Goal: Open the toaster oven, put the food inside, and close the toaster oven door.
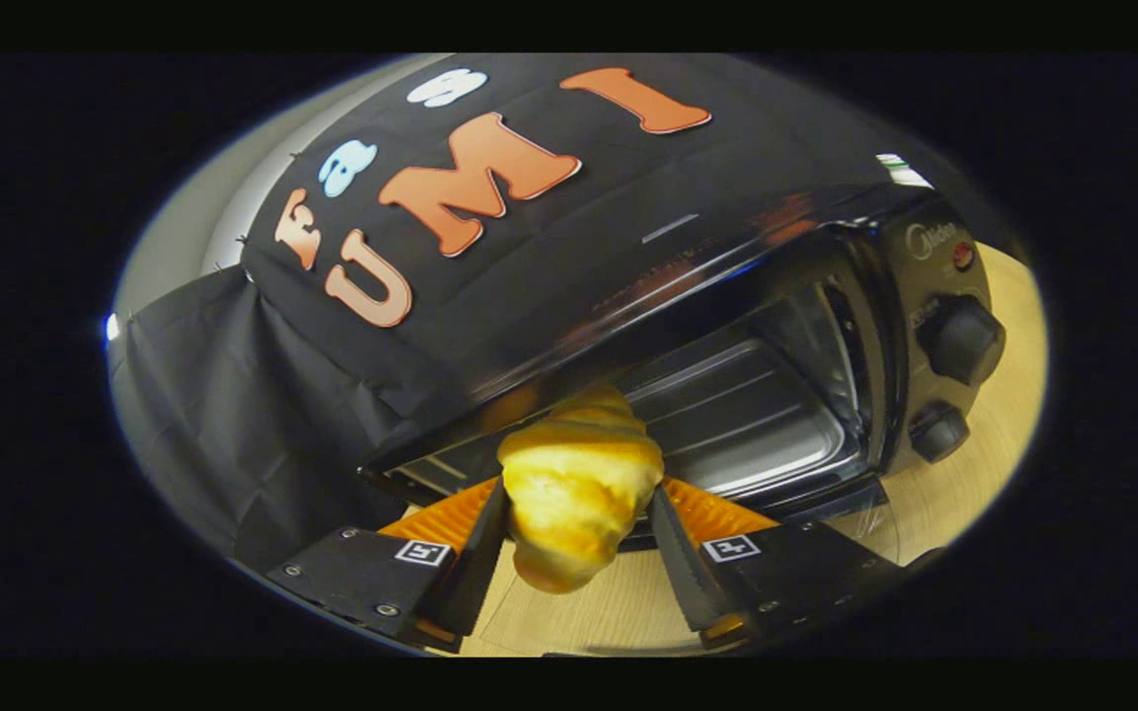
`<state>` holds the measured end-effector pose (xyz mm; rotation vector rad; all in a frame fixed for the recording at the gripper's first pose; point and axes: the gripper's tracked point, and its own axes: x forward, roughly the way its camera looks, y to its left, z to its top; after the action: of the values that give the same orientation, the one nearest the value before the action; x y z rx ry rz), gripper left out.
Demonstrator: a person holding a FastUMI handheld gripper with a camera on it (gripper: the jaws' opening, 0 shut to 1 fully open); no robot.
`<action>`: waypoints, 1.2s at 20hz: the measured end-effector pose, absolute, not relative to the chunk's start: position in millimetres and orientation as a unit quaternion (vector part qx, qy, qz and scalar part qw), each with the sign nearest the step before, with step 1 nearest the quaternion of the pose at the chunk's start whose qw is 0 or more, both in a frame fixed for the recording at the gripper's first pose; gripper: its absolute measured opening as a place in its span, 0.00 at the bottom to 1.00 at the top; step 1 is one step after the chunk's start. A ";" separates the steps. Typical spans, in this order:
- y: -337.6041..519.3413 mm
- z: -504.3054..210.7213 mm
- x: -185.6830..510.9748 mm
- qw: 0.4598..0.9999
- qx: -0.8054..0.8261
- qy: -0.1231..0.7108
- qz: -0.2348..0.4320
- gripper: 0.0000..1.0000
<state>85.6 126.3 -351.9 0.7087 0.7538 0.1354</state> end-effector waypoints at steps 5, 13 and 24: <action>122.3 -362.4 105.6 0.877 0.313 0.363 0.047 0.77; 109.1 -371.0 125.4 0.916 0.206 0.344 0.015 0.77; 93.5 -335.4 97.9 0.940 0.135 0.312 0.029 0.92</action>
<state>97.9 93.5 -335.4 0.2759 0.6374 0.0589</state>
